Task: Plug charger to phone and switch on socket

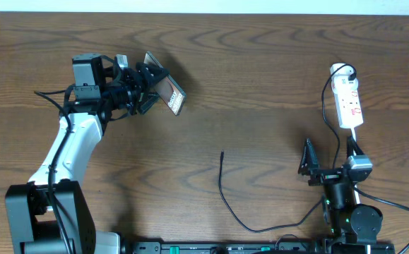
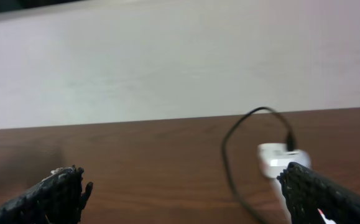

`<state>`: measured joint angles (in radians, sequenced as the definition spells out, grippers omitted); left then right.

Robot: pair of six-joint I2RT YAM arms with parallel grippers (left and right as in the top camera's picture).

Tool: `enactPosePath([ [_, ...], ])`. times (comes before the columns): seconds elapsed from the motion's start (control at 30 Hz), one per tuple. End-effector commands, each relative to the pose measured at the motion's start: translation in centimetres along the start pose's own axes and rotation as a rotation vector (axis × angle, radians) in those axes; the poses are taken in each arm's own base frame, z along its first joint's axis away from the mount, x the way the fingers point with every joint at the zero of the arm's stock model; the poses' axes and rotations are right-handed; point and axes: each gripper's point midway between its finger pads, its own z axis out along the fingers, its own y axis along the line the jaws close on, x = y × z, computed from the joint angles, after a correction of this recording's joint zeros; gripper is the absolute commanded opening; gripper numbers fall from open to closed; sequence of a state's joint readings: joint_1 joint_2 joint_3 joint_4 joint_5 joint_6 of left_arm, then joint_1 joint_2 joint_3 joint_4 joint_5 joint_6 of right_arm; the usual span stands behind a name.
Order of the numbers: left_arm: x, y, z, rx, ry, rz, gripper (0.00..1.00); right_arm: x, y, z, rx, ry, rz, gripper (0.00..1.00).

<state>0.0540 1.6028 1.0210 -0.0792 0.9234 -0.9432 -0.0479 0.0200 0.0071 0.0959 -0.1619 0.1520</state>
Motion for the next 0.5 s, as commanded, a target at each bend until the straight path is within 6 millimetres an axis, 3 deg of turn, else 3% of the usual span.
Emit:
enactPosePath([
  [0.0,0.1,-0.8,-0.4,0.019,-0.005,0.002,0.07,-0.9,2.2,0.0,-0.112,0.018,0.088,0.99],
  [0.23,0.1,-0.9,-0.4,0.022,-0.008,-0.015,0.07,-3.6,4.7,1.9,-0.239,0.146,0.116,0.99],
  [0.47,-0.1,-1.0,-0.4,0.024,-0.016,-0.054,0.08,-4.6,9.4,5.4,-0.542,0.363,0.243,0.99],
])
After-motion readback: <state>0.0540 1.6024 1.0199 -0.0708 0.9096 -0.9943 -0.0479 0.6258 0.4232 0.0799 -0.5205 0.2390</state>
